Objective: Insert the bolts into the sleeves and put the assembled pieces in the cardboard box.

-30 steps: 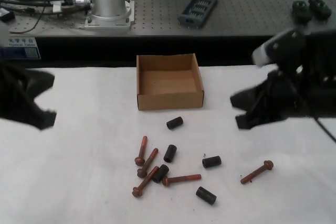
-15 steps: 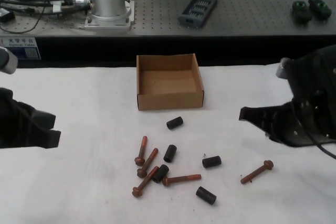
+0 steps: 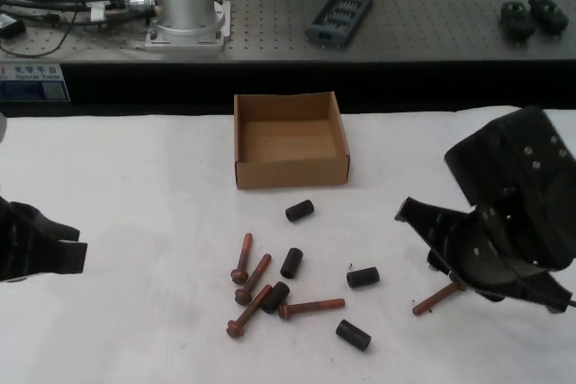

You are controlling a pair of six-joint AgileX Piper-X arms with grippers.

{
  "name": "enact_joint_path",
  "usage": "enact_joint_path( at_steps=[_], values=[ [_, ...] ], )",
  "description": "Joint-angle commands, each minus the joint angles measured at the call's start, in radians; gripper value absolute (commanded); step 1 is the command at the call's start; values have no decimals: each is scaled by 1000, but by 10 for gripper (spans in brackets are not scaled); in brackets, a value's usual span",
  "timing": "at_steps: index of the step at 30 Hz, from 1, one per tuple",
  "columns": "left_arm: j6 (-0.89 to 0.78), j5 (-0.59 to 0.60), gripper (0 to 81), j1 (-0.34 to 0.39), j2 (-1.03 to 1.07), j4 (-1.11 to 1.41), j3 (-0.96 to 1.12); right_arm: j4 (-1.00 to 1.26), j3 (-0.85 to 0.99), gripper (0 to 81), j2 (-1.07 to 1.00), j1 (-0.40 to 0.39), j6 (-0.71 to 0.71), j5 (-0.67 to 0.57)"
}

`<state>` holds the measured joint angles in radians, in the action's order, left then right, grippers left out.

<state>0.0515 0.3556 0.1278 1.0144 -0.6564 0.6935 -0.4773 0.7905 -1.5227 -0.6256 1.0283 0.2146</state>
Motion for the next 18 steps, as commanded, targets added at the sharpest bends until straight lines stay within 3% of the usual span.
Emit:
enact_joint_path(
  at_steps=[1, 18],
  values=[
    [-16, 16, 6, 0, -75, -77, 15, -18, 20, 265, -34, -1, 37, -10],
    [-16, 17, 6, 0, -215, -194, 15, 6, 64, 265, -170, 39, 48, -32]
  ],
)
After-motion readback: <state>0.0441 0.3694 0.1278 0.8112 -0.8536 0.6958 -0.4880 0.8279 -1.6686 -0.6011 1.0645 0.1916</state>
